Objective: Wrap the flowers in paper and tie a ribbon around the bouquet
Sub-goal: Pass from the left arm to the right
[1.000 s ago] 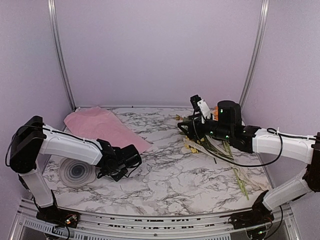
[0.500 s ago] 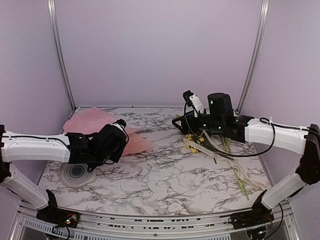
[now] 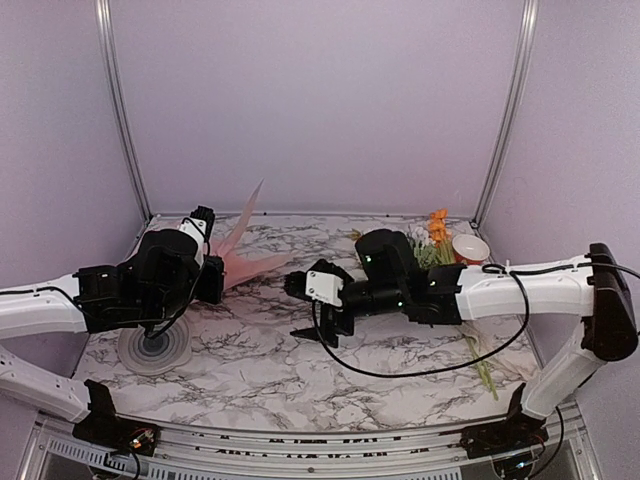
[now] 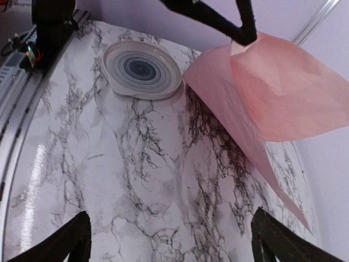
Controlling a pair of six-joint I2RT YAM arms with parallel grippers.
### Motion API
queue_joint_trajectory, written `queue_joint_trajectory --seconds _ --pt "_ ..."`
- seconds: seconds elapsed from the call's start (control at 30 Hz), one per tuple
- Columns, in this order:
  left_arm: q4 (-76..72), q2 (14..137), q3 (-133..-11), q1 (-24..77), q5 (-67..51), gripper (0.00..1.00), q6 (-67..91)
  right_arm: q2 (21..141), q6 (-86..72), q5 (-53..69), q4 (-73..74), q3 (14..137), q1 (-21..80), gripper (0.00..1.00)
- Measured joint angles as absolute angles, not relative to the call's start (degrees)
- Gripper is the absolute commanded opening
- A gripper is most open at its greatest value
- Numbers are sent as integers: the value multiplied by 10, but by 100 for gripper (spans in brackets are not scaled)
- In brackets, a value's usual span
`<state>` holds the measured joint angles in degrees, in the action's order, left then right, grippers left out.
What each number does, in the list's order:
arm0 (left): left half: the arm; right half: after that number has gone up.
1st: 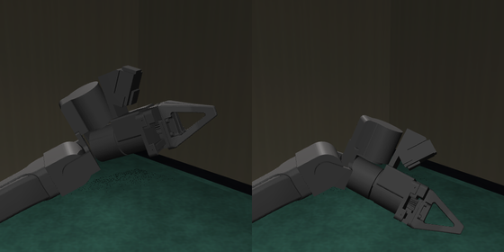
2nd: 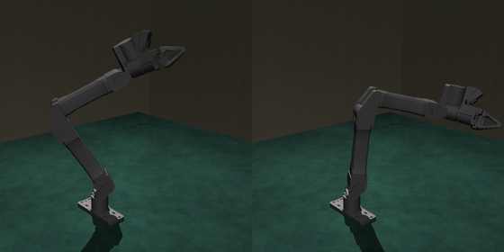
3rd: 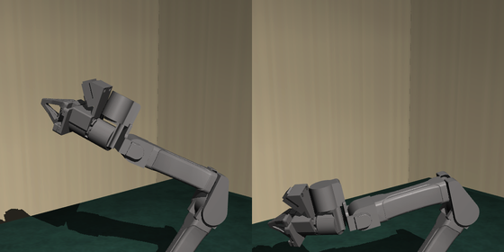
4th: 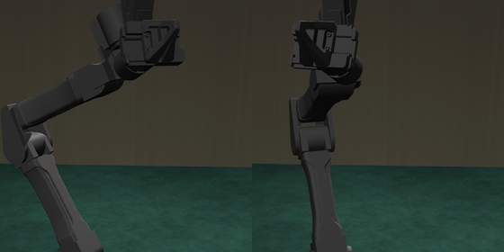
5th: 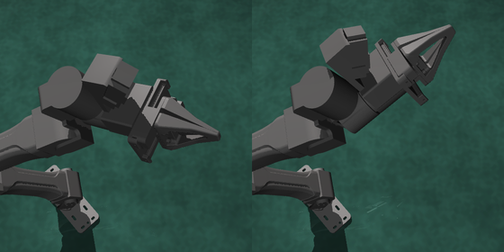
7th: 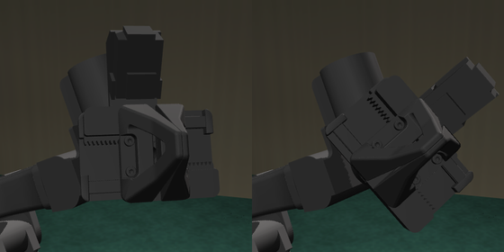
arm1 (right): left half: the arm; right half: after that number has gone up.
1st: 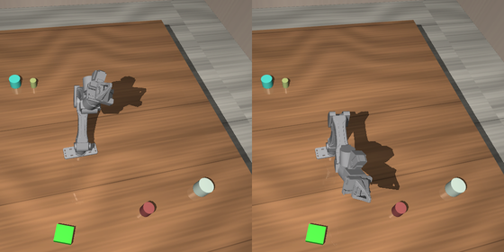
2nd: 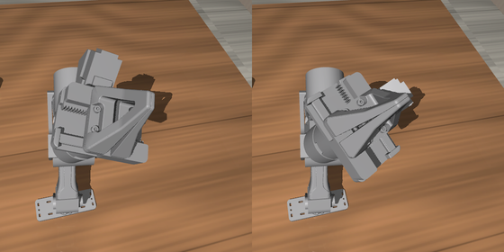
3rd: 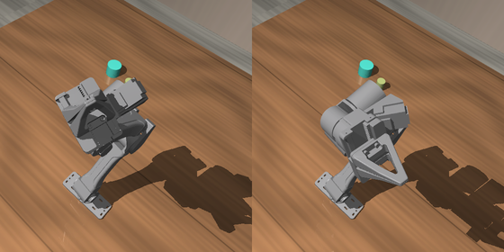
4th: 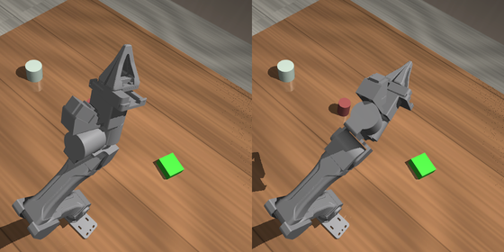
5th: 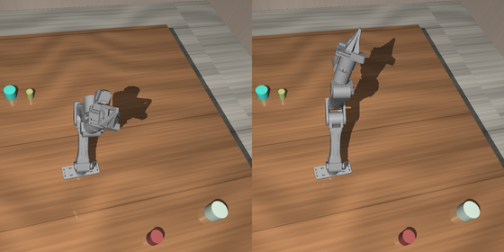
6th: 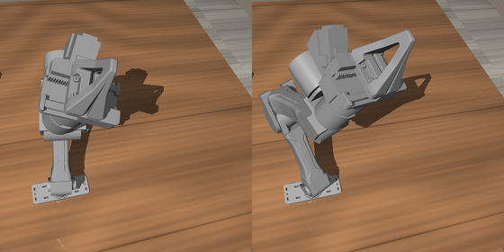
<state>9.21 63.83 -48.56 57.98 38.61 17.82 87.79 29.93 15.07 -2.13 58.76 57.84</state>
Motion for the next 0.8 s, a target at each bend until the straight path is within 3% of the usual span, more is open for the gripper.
queue_joint_trajectory --seconds 0.33,0.5,0.63,0.7,0.8 --pt "93 625 -486 580 387 0 178 1027 483 75 -89 702 562 99" --pt "93 621 -486 580 391 0 179 1077 508 85 -108 745 547 82" --pt "93 618 -486 580 397 0 183 1139 514 91 -85 799 531 78" --pt "93 615 -486 580 401 0 185 1160 515 91 -76 812 527 66" --pt "93 609 -486 580 407 0 187 1178 515 94 -66 813 522 34"
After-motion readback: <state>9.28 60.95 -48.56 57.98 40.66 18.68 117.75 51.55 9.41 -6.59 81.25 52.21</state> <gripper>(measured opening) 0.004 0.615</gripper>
